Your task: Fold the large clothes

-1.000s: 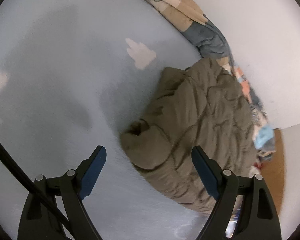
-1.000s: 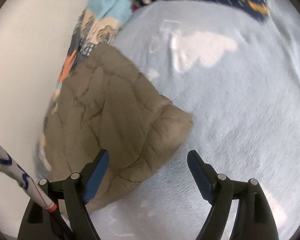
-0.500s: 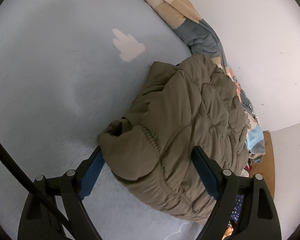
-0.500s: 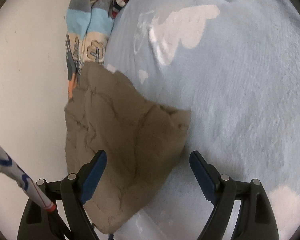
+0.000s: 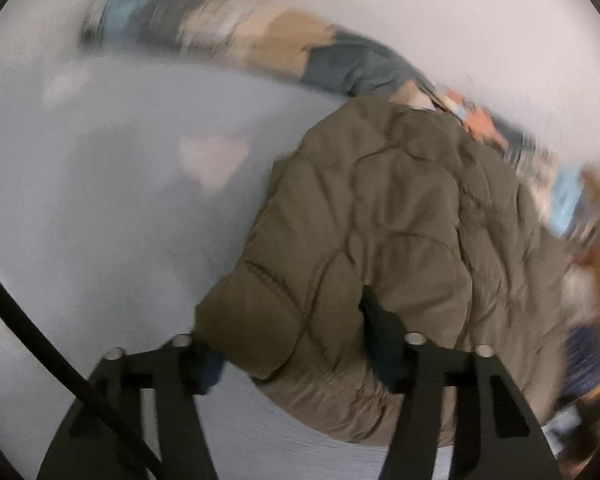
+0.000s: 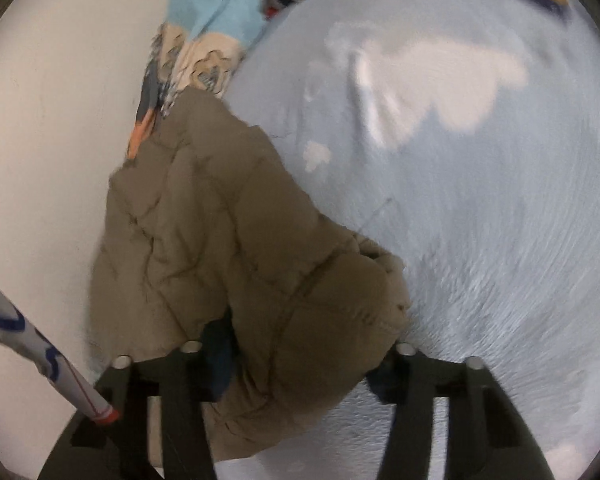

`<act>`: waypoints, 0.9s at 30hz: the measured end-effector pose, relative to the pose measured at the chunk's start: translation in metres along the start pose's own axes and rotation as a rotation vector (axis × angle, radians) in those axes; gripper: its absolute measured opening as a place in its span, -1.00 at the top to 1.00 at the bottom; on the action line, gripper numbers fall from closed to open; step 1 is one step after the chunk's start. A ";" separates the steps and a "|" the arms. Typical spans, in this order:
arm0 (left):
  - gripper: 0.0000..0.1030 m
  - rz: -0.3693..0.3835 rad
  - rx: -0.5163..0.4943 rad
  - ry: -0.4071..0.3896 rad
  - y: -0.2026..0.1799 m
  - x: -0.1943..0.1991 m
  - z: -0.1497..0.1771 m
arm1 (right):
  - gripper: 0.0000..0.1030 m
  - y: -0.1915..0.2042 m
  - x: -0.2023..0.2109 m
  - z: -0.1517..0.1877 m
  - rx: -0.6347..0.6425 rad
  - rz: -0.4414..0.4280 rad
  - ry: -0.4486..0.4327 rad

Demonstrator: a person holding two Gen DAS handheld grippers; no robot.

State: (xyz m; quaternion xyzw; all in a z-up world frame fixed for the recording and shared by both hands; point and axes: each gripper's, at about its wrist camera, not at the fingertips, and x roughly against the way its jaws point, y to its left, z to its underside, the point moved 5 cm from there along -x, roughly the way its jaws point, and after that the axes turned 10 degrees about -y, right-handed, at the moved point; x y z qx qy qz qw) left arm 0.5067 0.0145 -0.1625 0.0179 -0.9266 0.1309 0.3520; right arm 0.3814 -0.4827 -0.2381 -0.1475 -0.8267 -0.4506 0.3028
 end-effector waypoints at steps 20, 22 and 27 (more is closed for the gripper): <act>0.07 -0.080 -0.277 -0.130 -0.036 0.041 -0.015 | 0.26 0.090 0.036 0.009 0.691 0.275 -0.202; 0.08 -0.073 -0.287 -0.135 -0.036 0.051 -0.016 | 0.26 0.092 0.043 0.010 0.711 0.274 -0.212; 0.09 -0.055 -0.289 -0.146 -0.029 0.085 -0.013 | 0.27 0.100 0.072 0.014 0.760 0.251 -0.227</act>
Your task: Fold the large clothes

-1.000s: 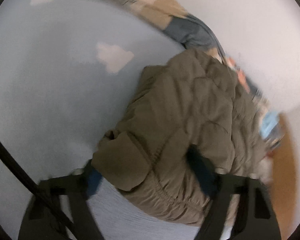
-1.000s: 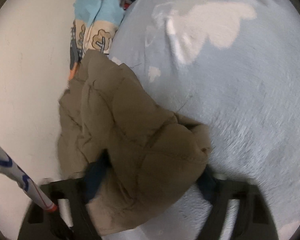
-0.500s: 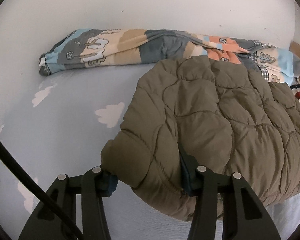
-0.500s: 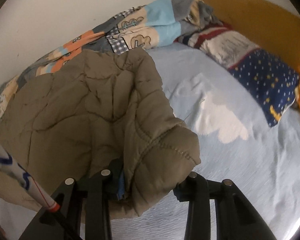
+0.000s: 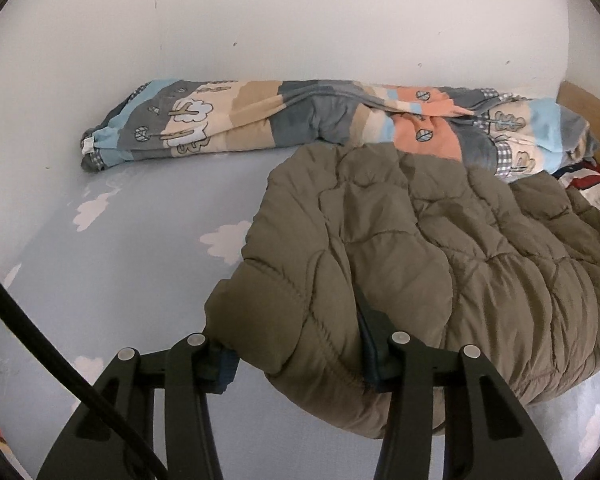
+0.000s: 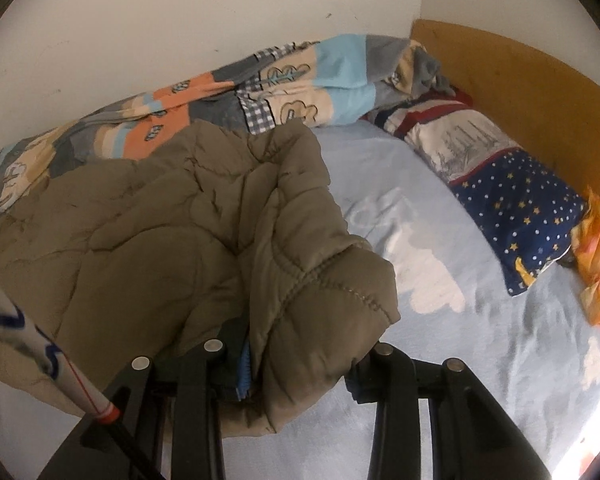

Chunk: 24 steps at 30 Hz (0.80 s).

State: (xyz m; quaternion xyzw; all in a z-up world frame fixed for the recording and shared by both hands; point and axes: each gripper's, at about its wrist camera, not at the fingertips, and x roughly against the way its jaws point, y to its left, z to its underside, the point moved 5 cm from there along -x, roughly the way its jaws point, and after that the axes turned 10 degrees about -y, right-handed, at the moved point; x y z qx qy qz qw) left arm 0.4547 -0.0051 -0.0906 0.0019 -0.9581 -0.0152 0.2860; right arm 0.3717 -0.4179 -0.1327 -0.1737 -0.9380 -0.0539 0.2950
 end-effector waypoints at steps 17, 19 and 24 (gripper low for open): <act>0.08 0.042 -0.004 0.028 0.008 0.138 0.086 | 0.26 -0.031 0.149 0.066 -0.046 -0.091 -0.033; 0.07 0.037 0.000 0.084 0.010 0.132 0.108 | 0.26 -0.039 0.143 0.088 -0.080 -0.099 0.032; -0.18 0.085 0.212 0.271 0.040 0.119 0.146 | 0.09 -0.071 0.107 0.144 -0.312 -0.168 0.267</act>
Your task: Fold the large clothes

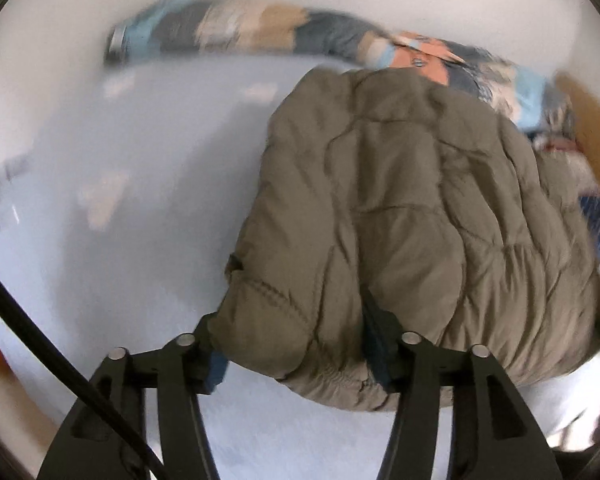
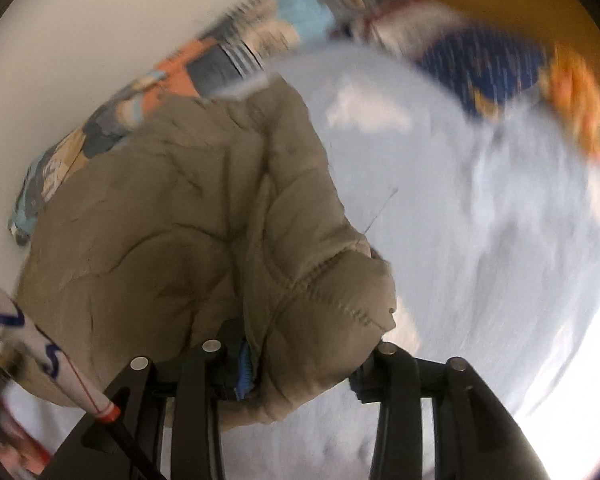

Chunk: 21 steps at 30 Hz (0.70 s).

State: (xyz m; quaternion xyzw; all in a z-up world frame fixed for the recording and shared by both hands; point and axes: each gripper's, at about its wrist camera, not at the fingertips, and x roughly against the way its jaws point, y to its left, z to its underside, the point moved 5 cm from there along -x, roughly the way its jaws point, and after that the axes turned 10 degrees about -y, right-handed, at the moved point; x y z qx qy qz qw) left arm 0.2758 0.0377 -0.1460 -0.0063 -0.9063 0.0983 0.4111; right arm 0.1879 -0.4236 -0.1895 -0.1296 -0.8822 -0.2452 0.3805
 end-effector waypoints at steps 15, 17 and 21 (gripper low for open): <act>-0.29 -0.143 0.070 -0.325 0.003 0.060 -0.053 | -0.44 -0.105 0.042 -0.010 -0.558 0.010 -0.089; -0.29 -0.118 -0.084 -0.346 -0.038 0.054 -0.056 | -0.21 -0.076 0.050 -0.030 -0.399 -0.059 -0.149; -0.29 -0.134 -0.421 -0.363 -0.112 0.029 -0.030 | 0.20 -0.001 0.056 -0.040 -0.007 -0.030 -0.240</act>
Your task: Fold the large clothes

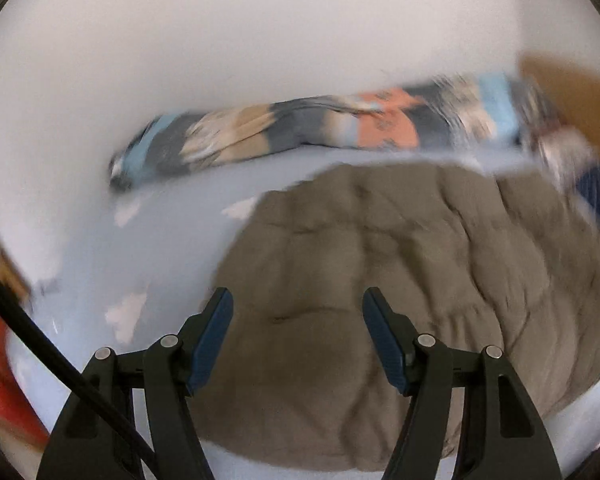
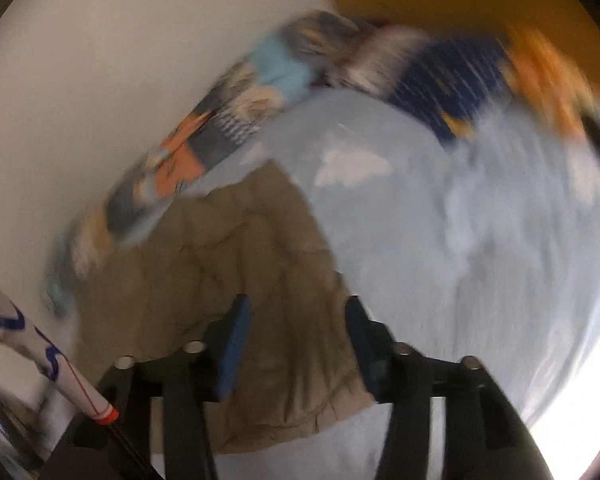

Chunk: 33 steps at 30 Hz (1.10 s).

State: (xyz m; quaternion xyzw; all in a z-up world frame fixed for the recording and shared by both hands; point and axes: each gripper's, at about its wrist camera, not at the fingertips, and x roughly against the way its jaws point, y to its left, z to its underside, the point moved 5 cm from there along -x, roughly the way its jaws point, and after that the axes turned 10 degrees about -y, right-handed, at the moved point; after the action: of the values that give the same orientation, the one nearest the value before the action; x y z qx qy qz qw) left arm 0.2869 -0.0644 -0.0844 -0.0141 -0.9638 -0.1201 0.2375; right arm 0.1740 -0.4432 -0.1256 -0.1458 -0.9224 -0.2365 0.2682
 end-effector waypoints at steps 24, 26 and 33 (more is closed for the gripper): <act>-0.48 0.143 -0.045 0.065 -0.058 -0.019 0.018 | 0.15 0.110 -0.029 0.040 0.325 -0.093 0.022; -0.48 0.146 -0.048 0.092 -0.061 -0.024 0.024 | 0.11 0.115 -0.043 0.052 0.381 -0.059 0.076; -0.51 0.172 0.000 0.145 -0.058 -0.036 0.032 | 0.02 0.104 -0.073 0.075 0.393 -0.027 0.194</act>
State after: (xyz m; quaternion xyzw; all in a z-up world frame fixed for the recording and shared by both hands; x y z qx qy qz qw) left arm 0.2991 -0.1125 -0.1411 -0.0881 -0.9393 -0.0997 0.3162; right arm 0.2425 -0.3272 -0.1848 -0.0551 -0.9225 -0.0686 0.3757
